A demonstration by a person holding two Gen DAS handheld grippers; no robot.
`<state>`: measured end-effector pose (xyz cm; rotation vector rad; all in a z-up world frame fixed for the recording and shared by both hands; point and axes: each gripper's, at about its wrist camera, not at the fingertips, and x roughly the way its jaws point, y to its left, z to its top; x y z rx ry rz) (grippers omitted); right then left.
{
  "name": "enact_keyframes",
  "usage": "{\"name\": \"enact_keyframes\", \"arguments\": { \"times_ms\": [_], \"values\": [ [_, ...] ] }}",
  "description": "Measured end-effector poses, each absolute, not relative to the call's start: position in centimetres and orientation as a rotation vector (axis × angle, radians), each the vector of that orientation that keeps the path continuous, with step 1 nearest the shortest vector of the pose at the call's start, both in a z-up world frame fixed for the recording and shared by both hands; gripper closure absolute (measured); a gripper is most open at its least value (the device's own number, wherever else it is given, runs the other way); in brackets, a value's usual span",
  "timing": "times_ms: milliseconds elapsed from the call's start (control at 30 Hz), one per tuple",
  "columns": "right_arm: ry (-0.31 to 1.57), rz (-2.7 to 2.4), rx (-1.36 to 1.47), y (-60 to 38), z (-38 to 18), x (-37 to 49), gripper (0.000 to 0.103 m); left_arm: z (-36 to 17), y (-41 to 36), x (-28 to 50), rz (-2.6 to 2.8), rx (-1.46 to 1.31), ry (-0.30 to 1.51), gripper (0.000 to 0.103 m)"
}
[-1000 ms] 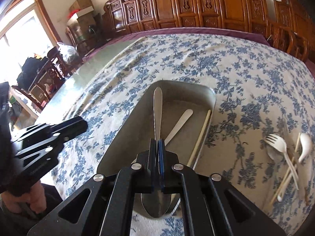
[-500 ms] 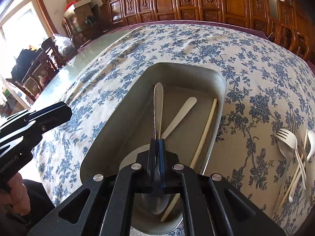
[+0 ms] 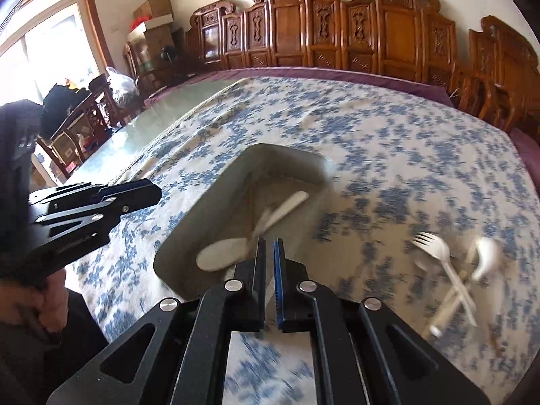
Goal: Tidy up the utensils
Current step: 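Lower the metal spoon into the grey tray and open the right tool, then grasp a metal fork from the utensil pile with the right tool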
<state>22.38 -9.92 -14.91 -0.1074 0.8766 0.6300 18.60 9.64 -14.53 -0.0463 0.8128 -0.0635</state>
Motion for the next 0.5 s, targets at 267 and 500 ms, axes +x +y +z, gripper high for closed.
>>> {"name": "enact_keyframes", "arguments": {
  "times_ms": [267, 500],
  "values": [
    [0.864, 0.515, -0.129, -17.4, -14.7, 21.1, 0.096, -14.6, 6.0, 18.3, -0.128, -0.016, 0.805, 0.056],
    [0.867, 0.398, -0.137, -22.9, -16.1, 22.0, 0.08, -14.6, 2.7, 17.9, -0.19, 0.006, 0.795, 0.044]
  ]
}}
